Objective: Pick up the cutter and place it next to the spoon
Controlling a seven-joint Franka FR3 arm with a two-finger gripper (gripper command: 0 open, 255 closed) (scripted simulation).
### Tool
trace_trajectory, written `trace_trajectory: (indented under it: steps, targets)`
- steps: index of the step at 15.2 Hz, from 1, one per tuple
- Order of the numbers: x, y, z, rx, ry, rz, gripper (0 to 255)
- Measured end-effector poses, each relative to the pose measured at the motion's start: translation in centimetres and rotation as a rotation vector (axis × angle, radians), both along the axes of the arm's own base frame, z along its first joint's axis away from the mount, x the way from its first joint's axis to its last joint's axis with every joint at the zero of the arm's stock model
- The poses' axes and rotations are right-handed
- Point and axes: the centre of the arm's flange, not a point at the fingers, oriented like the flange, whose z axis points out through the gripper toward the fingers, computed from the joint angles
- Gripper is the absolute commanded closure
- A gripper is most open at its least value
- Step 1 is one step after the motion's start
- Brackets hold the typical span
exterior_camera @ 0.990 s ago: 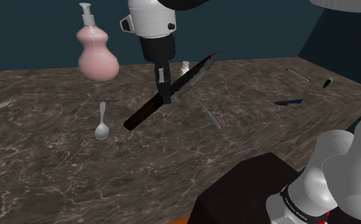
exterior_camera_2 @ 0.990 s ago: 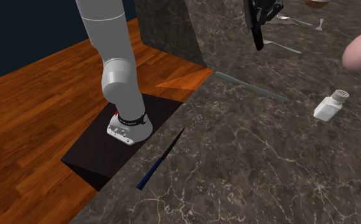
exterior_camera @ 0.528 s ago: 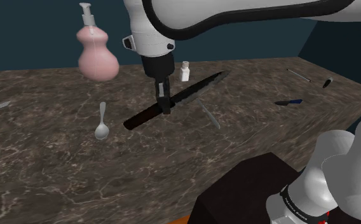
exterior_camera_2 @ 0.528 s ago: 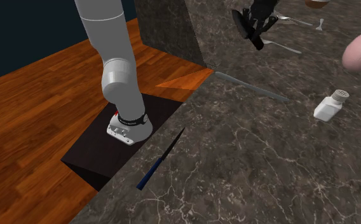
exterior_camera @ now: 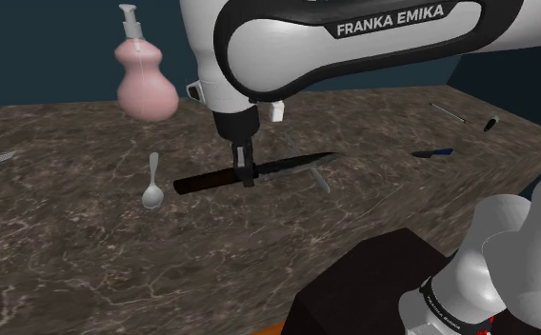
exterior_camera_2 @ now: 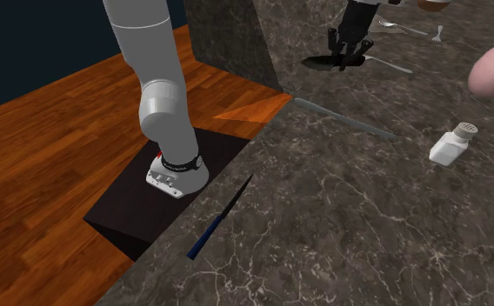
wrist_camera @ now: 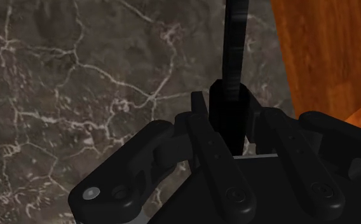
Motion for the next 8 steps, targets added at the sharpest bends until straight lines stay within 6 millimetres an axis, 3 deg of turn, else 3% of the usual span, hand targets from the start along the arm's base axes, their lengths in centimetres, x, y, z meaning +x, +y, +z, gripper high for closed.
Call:
trace_trajectory:
  steps: [7, 8]
  targets:
    - [0.0, 0.11, -0.69, 0.0, 0.0, 0.0, 255]
    - [-0.01, 0.12, -0.69, 0.0, 0.0, 0.0, 0]
